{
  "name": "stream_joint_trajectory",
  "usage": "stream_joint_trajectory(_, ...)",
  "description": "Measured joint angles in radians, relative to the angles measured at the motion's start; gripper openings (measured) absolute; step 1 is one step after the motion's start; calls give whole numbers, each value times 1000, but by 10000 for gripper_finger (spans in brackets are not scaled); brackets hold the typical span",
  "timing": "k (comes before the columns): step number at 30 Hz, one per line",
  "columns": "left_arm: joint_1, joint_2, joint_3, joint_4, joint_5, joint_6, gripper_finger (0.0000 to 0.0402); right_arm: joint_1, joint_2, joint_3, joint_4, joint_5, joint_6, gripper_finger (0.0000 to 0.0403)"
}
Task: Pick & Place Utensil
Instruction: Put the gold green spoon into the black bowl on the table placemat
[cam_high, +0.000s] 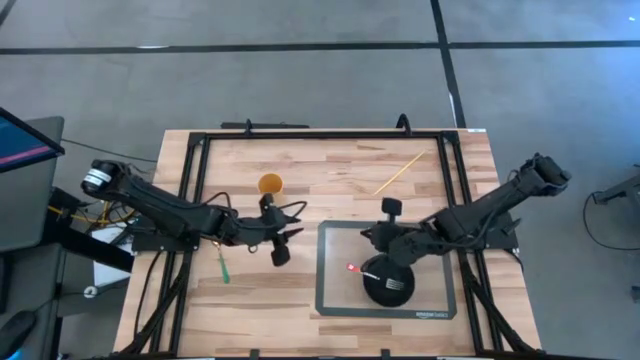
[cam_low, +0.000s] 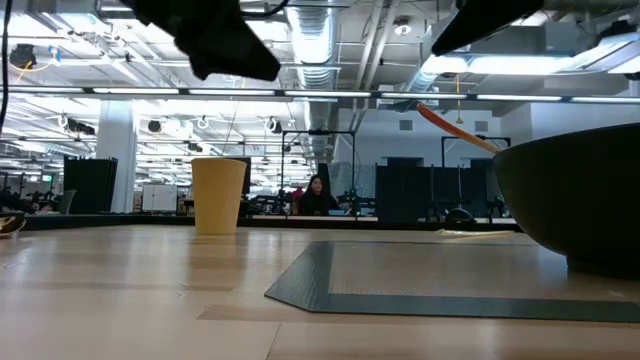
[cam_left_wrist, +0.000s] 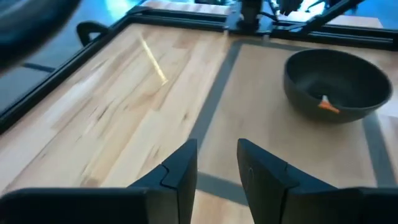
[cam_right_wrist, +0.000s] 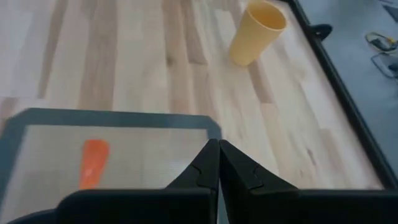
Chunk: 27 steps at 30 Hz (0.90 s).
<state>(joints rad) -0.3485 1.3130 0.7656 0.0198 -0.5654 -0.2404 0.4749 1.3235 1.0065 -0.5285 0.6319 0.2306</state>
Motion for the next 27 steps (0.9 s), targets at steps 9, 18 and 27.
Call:
stream_joint_trajectory(9,0,-69,-138,-8,-63,-194,115,-75,0,0,94,-9,-153,0)
stream_joint_trajectory(18,3,-77,-191,-196,-79,-479,94,-126,6,-7,176,-30,-240,0)
stream_joint_trajectory(27,3,-77,-191,-458,63,-749,93,-182,6,-7,174,-32,-294,0)
